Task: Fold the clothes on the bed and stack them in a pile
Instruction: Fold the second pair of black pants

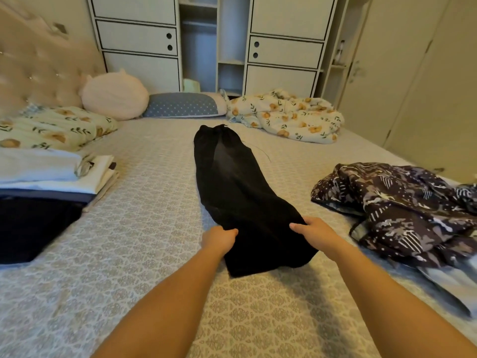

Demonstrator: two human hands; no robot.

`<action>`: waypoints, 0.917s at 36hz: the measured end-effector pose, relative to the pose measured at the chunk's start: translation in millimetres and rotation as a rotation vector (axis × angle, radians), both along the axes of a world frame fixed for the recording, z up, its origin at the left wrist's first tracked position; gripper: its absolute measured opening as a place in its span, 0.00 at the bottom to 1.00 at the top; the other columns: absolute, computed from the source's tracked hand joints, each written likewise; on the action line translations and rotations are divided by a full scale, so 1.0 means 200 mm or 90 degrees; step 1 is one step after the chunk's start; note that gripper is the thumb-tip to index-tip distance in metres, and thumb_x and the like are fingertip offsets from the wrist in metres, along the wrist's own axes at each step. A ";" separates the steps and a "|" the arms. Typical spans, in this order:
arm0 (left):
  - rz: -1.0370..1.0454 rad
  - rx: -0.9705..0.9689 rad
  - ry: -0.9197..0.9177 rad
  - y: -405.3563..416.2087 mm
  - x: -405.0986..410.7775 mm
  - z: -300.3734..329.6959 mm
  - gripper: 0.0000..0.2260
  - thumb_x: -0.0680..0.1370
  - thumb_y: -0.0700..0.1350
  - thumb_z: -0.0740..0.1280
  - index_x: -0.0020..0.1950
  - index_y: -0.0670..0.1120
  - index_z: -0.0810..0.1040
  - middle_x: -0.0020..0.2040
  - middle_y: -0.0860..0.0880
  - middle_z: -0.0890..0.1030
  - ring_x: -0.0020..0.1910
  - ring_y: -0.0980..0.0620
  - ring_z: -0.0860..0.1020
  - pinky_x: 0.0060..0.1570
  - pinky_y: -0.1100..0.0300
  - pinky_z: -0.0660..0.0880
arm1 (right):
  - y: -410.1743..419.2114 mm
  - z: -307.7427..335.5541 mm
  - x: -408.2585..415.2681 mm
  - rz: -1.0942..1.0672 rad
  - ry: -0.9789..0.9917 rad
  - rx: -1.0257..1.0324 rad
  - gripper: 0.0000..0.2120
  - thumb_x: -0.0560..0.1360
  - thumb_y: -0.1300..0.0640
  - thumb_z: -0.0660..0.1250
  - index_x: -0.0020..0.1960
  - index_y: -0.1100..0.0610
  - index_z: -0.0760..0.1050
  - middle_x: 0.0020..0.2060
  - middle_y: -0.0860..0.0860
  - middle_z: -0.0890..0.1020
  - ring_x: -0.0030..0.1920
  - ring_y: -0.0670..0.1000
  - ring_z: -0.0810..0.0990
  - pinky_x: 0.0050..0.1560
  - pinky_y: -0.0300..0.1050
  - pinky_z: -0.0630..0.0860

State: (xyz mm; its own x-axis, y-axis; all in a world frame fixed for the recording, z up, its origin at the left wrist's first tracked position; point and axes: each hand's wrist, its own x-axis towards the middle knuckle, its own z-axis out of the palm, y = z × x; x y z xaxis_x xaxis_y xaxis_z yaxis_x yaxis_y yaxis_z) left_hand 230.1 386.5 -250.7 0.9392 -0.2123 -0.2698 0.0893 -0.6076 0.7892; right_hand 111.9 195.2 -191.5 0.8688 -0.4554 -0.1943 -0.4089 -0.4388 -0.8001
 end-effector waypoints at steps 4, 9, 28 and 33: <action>0.106 -0.187 -0.018 -0.03 -0.04 0.01 0.18 0.81 0.50 0.62 0.65 0.39 0.71 0.61 0.41 0.76 0.61 0.41 0.74 0.54 0.56 0.69 | 0.01 0.05 -0.01 0.000 0.009 -0.086 0.16 0.81 0.52 0.59 0.64 0.59 0.73 0.57 0.53 0.79 0.57 0.55 0.77 0.53 0.47 0.72; 0.144 -0.240 -0.036 0.04 0.00 0.15 0.20 0.80 0.49 0.63 0.69 0.42 0.71 0.62 0.41 0.77 0.60 0.40 0.75 0.59 0.52 0.72 | 0.04 0.13 0.01 -0.054 -0.041 0.066 0.12 0.80 0.55 0.61 0.60 0.61 0.75 0.49 0.55 0.81 0.48 0.55 0.80 0.43 0.47 0.75; -0.069 -0.083 0.111 0.32 -0.11 0.05 0.26 0.76 0.58 0.67 0.68 0.42 0.73 0.68 0.45 0.73 0.65 0.45 0.73 0.64 0.52 0.70 | 0.05 -0.21 -0.16 -0.142 0.224 -0.080 0.15 0.79 0.52 0.65 0.49 0.66 0.73 0.41 0.60 0.77 0.47 0.61 0.79 0.44 0.52 0.78; -0.051 -0.032 0.062 0.24 -0.21 -0.01 0.26 0.76 0.54 0.68 0.70 0.42 0.72 0.67 0.43 0.75 0.64 0.44 0.74 0.65 0.50 0.70 | 0.05 -0.23 -0.18 -0.162 0.200 -0.083 0.17 0.79 0.51 0.63 0.52 0.66 0.74 0.49 0.62 0.78 0.50 0.62 0.79 0.51 0.55 0.79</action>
